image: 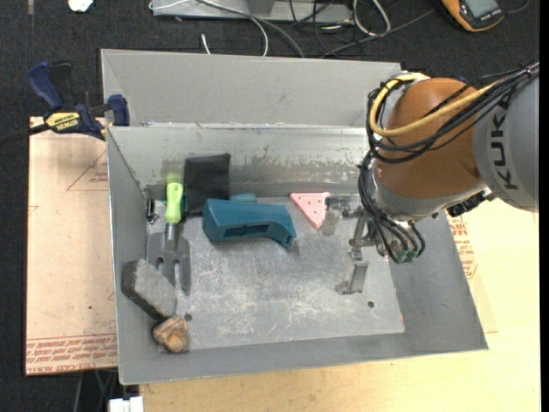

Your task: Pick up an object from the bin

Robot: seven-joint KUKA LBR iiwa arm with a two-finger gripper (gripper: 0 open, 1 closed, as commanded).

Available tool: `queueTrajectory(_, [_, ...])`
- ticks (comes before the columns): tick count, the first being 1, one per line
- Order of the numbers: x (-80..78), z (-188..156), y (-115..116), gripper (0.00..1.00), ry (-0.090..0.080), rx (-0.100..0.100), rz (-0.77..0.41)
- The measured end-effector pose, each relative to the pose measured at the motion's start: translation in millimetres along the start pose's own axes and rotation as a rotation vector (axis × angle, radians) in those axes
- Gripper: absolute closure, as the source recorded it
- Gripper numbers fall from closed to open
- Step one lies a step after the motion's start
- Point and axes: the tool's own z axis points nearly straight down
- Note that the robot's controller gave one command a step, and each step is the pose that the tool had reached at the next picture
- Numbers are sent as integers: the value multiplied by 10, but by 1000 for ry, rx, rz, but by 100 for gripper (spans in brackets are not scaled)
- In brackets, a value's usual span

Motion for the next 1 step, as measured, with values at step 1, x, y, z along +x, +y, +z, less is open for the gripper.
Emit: queueTrajectory(1, [-14, -39, 4, 0, -7, 0, 2])
